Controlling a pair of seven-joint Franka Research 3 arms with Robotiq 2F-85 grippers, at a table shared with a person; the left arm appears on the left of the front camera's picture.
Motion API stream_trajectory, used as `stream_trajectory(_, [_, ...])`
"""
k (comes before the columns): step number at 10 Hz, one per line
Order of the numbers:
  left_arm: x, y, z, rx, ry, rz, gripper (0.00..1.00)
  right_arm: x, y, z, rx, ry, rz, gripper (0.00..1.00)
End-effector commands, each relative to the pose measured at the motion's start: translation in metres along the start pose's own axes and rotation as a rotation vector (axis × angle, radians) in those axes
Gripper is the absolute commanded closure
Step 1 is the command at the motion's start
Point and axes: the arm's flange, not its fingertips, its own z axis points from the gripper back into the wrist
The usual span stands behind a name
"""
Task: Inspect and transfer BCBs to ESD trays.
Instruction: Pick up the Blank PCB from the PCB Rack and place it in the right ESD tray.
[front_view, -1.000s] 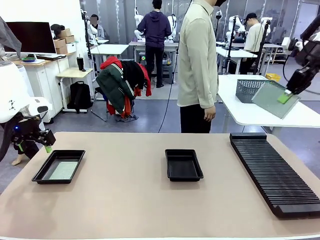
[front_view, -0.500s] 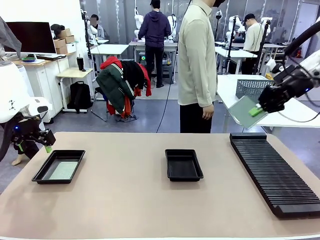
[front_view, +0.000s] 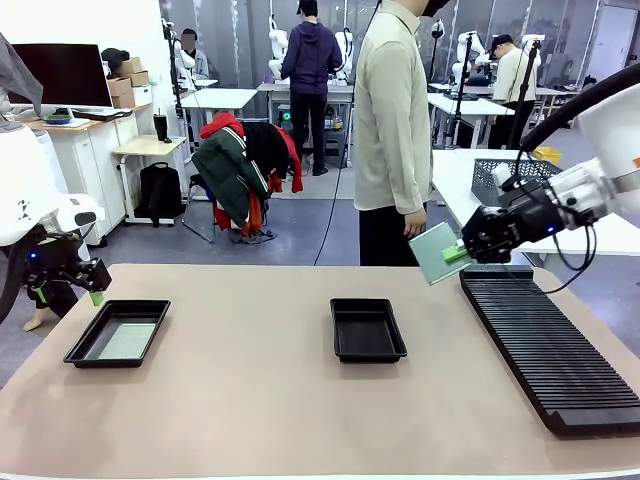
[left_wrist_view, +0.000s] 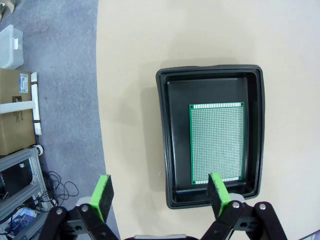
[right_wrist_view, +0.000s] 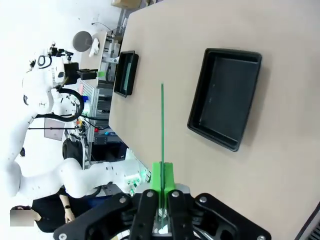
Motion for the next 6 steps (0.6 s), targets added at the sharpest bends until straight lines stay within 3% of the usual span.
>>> stream_trajectory(1, [0.000, 0.001, -0.001, 0.002, -0.008, 0.002, 0.00, -0.003, -0.011, -0.033, 0.046, -0.048, 0.004, 0.97])
stream_trajectory(6, [0.000, 0.001, -0.001, 0.002, -0.008, 0.002, 0.00, 0.002, -0.047, -0.108, 0.096, -0.036, -0.042, 0.97])
